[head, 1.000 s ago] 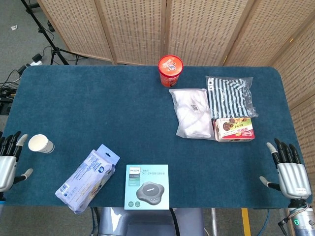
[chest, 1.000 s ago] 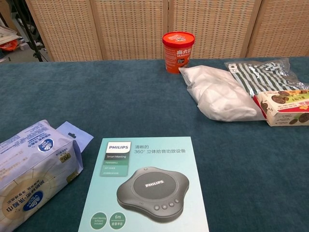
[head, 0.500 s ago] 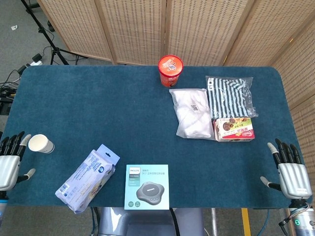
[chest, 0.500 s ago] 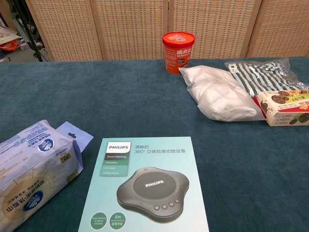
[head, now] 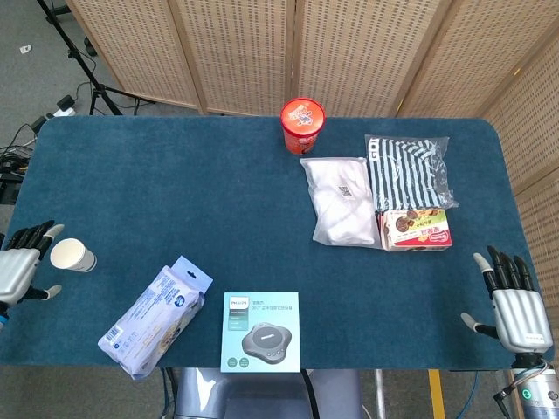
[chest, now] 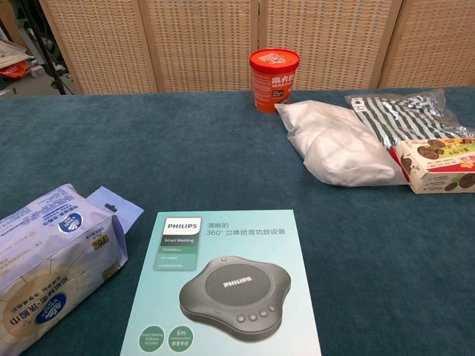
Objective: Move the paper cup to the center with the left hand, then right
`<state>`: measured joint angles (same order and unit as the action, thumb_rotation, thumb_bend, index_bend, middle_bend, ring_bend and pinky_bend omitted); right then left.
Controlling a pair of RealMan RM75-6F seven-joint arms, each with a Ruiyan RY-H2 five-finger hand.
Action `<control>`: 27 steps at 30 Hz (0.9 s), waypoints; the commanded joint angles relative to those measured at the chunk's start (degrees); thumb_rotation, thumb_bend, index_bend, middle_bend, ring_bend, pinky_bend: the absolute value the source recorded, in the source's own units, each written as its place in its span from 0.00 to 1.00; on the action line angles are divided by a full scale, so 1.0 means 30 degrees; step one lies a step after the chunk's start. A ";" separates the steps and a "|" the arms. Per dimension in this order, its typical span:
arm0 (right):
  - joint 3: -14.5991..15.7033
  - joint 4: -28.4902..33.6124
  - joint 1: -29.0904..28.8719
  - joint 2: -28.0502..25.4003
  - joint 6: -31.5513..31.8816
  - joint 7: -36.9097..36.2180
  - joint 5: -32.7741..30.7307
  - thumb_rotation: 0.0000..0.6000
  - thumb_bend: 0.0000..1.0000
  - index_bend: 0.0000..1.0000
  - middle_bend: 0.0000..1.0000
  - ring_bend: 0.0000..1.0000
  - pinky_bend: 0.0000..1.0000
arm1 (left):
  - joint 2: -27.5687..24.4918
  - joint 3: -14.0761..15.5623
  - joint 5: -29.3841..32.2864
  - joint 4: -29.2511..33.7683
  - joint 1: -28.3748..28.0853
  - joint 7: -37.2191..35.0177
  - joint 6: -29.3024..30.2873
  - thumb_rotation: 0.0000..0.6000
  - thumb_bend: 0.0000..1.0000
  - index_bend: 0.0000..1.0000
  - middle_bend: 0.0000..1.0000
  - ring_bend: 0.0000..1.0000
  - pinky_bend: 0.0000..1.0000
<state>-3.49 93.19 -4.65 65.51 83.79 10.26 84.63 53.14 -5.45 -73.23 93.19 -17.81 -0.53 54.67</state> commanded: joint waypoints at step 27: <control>0.0122 -0.0108 -0.0077 0.0157 -0.0210 0.0341 0.0017 1.00 0.05 0.07 0.00 0.00 0.00 | -0.1495 0.0959 0.3840 -0.3083 -0.5005 -0.1532 -0.9947 1.00 0.21 0.00 0.00 0.00 0.00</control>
<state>-3.13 92.87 -4.88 65.98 83.17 11.27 84.68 48.48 -2.69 -61.87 84.14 -32.67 -5.22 24.99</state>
